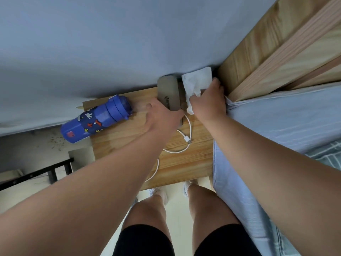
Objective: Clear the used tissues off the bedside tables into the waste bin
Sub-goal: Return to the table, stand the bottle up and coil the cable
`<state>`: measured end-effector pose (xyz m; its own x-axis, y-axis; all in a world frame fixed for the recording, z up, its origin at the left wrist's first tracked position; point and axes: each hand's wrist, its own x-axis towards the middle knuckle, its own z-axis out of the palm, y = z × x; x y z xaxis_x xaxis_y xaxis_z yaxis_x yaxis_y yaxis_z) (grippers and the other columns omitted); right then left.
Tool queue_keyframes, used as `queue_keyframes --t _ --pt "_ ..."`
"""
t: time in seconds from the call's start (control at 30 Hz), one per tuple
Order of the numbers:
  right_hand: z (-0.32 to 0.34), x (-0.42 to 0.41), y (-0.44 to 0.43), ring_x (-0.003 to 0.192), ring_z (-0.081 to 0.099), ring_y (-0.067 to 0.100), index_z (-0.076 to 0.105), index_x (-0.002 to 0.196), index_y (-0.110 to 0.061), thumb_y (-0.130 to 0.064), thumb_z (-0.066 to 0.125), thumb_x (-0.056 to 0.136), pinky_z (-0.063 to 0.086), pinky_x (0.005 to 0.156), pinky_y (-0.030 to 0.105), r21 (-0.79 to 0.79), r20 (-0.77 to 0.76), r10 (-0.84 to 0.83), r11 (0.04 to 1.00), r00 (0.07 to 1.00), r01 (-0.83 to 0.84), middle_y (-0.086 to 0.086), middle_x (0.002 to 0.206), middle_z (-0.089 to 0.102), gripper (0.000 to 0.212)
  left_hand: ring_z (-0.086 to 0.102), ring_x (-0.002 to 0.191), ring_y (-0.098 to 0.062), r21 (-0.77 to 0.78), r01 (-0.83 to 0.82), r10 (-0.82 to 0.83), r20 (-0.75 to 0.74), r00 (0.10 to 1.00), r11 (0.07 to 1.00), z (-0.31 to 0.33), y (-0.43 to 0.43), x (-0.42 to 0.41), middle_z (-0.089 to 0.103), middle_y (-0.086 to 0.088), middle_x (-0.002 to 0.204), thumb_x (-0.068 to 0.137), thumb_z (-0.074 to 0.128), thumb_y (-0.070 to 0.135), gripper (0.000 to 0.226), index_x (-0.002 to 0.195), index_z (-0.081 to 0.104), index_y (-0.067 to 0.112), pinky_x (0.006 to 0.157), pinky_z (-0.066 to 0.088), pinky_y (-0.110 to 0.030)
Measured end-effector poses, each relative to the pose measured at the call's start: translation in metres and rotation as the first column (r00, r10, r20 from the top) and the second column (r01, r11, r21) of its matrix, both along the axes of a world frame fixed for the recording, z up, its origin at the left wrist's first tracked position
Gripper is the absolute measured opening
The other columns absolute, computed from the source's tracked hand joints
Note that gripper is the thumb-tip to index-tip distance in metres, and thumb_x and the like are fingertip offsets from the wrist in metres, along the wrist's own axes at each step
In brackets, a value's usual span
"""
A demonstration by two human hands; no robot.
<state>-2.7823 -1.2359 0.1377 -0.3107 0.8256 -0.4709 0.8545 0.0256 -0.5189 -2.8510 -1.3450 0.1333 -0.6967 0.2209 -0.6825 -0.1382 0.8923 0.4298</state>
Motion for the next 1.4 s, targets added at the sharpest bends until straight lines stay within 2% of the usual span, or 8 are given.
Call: queue_keyframes --t 0.4,0.57,0.7,0.8,0.97,1.1,1.27,1.4 --pt "-0.017 0.021 -0.009 0.153 0.029 0.038 0.018 0.162 0.001 -0.031 0.067 0.094 0.022 0.126 0.043 0.143 0.075 0.355 0.921 0.932 -0.362 0.023 0.165 0.029 0.089 0.058 0.125 -0.040 0.007 0.098 -0.096 -0.116 0.989 0.995 -0.026 0.005 0.016 0.046 -0.016 0.144 0.101 0.053 0.063 0.079 0.163 0.028 0.021 0.101 0.051 -0.049" --pt "-0.003 0.022 -0.016 0.159 0.017 0.037 0.018 0.163 0.001 -0.026 0.066 0.094 0.015 0.129 0.045 0.154 0.044 0.351 0.923 0.935 -0.353 0.026 0.170 0.017 0.089 0.062 0.116 -0.035 0.027 0.112 -0.110 -0.086 0.990 0.993 -0.023 -0.002 0.001 0.054 -0.012 0.137 0.101 0.053 0.061 0.061 0.148 0.051 0.022 0.091 0.047 -0.038" --pt "0.010 0.056 -0.048 0.108 0.062 0.037 0.068 0.115 -0.006 -0.011 0.067 0.086 0.052 0.093 0.048 0.429 -0.070 0.435 0.826 0.898 -0.366 0.015 0.114 0.067 0.029 0.064 0.112 -0.017 0.191 0.107 -0.061 -0.232 0.971 0.976 -0.008 -0.041 0.000 0.060 -0.003 0.132 0.109 0.051 0.037 0.034 0.139 0.065 0.026 0.100 0.048 -0.034" --pt "0.004 0.081 -0.082 0.086 0.065 0.032 0.074 0.092 -0.010 -0.013 0.076 0.087 0.057 0.074 0.044 0.307 -0.026 0.558 0.794 0.829 -0.525 0.006 0.086 0.069 0.006 0.058 0.086 0.007 0.246 0.145 -0.046 -0.367 0.929 0.958 0.008 -0.082 -0.004 0.056 0.005 0.119 0.106 0.059 0.035 0.026 0.128 0.071 0.027 0.091 0.051 -0.034" --pt "-0.021 0.089 -0.112 0.115 0.061 0.037 0.070 0.123 -0.013 -0.047 0.092 0.069 0.053 0.094 0.050 0.137 0.232 0.721 0.640 0.653 -0.756 0.013 0.123 0.067 0.068 0.048 0.138 -0.035 -0.040 0.342 -0.287 -0.639 0.714 0.939 0.023 -0.138 -0.043 0.054 -0.012 0.146 0.088 0.078 0.051 0.066 0.143 0.060 0.019 0.114 0.042 -0.054" --pt "-0.030 0.090 -0.114 0.126 0.055 0.037 0.068 0.125 -0.013 -0.030 0.089 0.077 0.052 0.097 0.051 0.134 0.238 0.733 0.625 0.637 -0.769 0.014 0.134 0.061 0.056 0.034 0.153 -0.037 -0.274 0.287 -0.390 -0.494 0.777 0.918 0.021 -0.158 -0.076 0.044 -0.015 0.163 0.067 0.085 0.070 0.118 0.162 0.037 0.017 0.120 0.030 -0.059" --pt "-0.027 0.092 -0.110 0.107 0.060 0.039 0.073 0.107 0.002 0.018 0.065 0.080 0.059 0.070 0.048 0.126 0.157 0.733 0.650 0.662 -0.749 0.019 0.119 0.063 0.033 0.046 0.137 -0.042 -0.401 0.349 -0.518 -0.470 0.715 0.847 0.005 -0.158 -0.087 0.053 -0.016 0.148 0.075 0.089 0.043 0.090 0.152 0.047 0.019 0.112 0.036 -0.060" --pt "-0.024 0.100 -0.106 0.096 0.060 0.036 0.074 0.098 0.005 0.024 0.063 0.079 0.056 0.064 0.048 0.072 0.047 0.809 0.583 0.586 -0.810 0.018 0.102 0.063 0.029 0.055 0.119 -0.048 -0.408 0.436 -0.595 -0.483 0.642 0.802 0.007 -0.156 -0.090 0.060 -0.021 0.129 0.080 0.083 0.035 0.066 0.139 0.059 0.018 0.096 0.046 -0.058"
